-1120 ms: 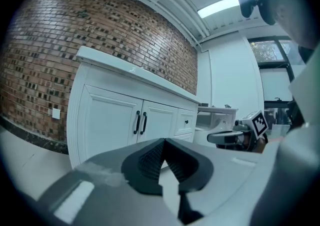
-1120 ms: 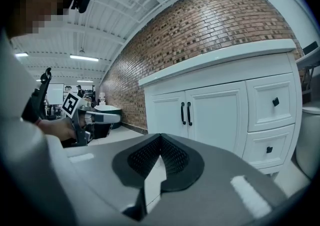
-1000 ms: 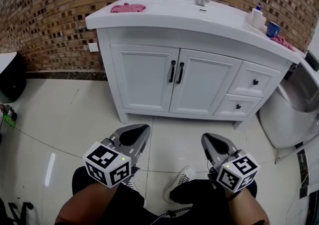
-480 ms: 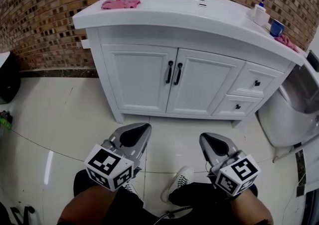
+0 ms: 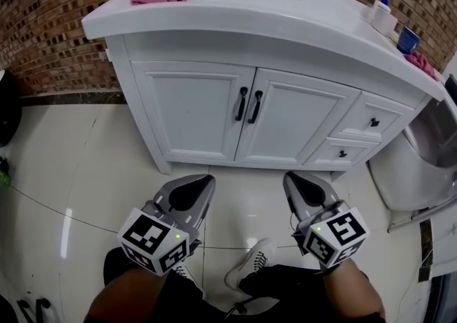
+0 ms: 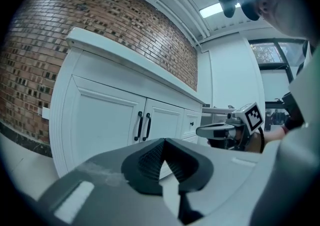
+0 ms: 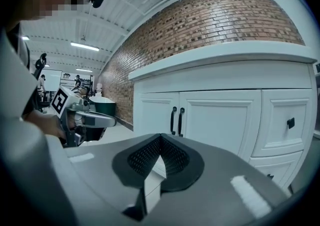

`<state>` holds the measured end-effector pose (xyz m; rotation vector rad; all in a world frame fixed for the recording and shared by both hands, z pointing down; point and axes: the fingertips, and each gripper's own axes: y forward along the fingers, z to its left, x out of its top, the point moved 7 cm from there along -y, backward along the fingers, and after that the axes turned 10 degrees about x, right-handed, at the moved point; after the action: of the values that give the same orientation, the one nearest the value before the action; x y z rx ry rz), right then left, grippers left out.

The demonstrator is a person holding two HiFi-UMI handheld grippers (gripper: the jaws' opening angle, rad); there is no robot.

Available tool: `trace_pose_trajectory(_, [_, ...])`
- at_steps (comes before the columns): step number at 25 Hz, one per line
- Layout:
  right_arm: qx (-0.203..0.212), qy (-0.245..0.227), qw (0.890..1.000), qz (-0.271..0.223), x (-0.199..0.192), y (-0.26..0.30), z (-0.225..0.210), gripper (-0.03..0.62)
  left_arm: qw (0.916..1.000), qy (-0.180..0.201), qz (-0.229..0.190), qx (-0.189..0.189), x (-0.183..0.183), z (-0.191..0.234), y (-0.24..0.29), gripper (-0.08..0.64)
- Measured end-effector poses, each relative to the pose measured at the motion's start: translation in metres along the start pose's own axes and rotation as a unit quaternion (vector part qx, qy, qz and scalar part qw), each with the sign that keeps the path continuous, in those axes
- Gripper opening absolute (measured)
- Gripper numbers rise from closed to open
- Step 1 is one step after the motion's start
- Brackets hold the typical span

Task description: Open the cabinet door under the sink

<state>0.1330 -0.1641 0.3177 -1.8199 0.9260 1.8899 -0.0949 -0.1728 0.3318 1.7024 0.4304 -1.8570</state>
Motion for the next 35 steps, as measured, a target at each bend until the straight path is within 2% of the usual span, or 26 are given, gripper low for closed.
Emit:
trace_pose_trajectory(7, [-0.01, 0.003, 1.0, 0.001, -0.002, 0.045, -0.028, 0.008, 0.9999, 0.004, -0.009, -0.013, 0.004, 0.001, 0.024, 0.002])
trace_pose_trajectory(11, [-0.021, 0.003, 1.0, -0.009, -0.003, 0.073, -0.044, 0.008, 0.9982, 0.055, -0.012, -0.019, -0.005, 0.011, 0.041, 0.002])
trace_pose_trajectory(13, [-0.027, -0.001, 1.0, -0.015, -0.001, 0.086, -0.052, 0.012, 0.9975, 0.065, -0.006, -0.028, -0.008, 0.016, 0.051, 0.002])
trace_pose_trajectory(22, [-0.055, -0.005, 0.998, -0.03, 0.004, 0.128, -0.077, 0.071, 0.9977, 0.035, 0.008, -0.057, -0.017, 0.027, 0.071, 0.002])
trace_pose_trajectory(28, [-0.074, -0.026, 0.997, -0.021, 0.009, 0.149, -0.08, 0.083, 0.9978, 0.015, 0.017, -0.063, -0.023, 0.039, 0.075, 0.002])
trace_pose_trajectory(31, [-0.081, -0.025, 0.996, -0.018, 0.009, 0.156, -0.084, 0.087, 0.9976, -0.003, 0.018, -0.067, -0.024, 0.044, 0.077, 0.002])
trace_pose_trajectory(35, [-0.085, -0.023, 0.996, -0.02, 0.01, 0.165, -0.086, 0.087, 0.9977, -0.008, 0.018, -0.065, -0.023, 0.046, 0.077, 0.002])
